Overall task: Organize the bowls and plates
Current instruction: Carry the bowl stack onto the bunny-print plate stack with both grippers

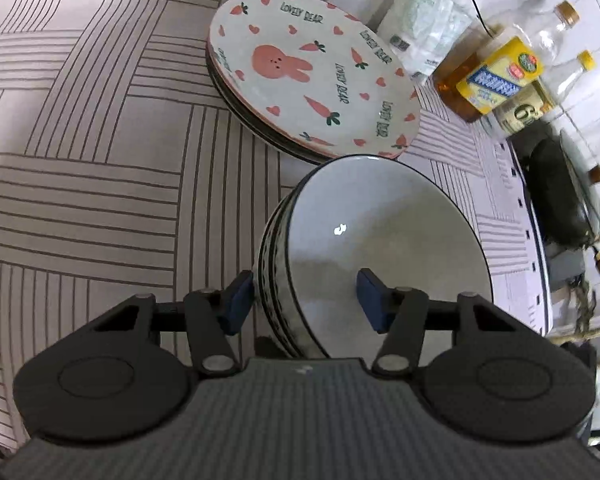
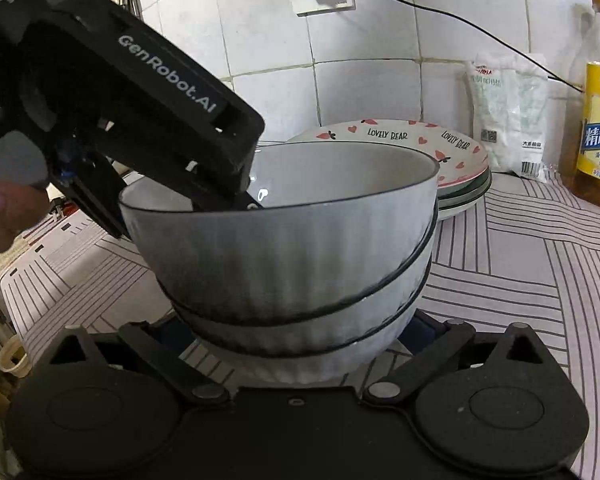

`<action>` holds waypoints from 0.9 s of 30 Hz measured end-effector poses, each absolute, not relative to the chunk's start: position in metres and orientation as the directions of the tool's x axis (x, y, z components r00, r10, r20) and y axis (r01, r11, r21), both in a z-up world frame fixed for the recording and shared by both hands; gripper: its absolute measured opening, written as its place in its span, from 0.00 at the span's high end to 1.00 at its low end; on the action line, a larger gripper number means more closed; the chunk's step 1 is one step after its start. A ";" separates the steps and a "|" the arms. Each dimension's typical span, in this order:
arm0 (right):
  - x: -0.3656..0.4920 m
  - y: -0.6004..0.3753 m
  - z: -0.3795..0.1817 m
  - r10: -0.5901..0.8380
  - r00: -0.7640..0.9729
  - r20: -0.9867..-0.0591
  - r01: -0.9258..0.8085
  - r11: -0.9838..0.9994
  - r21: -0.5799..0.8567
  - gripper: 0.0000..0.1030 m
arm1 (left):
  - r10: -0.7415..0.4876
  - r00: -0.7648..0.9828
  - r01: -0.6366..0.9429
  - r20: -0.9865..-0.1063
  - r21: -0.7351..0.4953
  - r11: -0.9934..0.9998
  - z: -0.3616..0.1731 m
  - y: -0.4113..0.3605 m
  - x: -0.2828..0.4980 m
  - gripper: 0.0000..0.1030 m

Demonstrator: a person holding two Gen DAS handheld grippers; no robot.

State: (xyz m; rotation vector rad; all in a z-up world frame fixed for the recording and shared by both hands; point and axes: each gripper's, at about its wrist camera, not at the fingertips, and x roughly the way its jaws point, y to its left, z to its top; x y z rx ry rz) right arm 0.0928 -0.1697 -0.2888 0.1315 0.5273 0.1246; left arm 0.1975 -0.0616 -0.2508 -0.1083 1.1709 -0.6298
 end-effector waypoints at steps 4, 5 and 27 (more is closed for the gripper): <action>0.096 -0.172 -0.289 0.152 0.857 -0.493 -0.074 0.982 0.174 0.01 | -0.525 0.238 0.452 -0.817 -0.385 0.804 -0.251 -0.062 0.196 0.47; 0.097 -0.171 -0.289 0.149 0.855 -0.497 -0.069 0.982 0.177 0.01 | -0.525 0.225 0.453 -0.821 -0.389 0.802 -0.251 -0.062 0.198 0.47; 0.102 -0.168 -0.256 0.128 0.881 -0.456 -0.049 0.982 0.181 0.01 | -0.504 0.280 0.589 -0.817 -0.269 0.762 -0.194 -0.069 0.195 0.47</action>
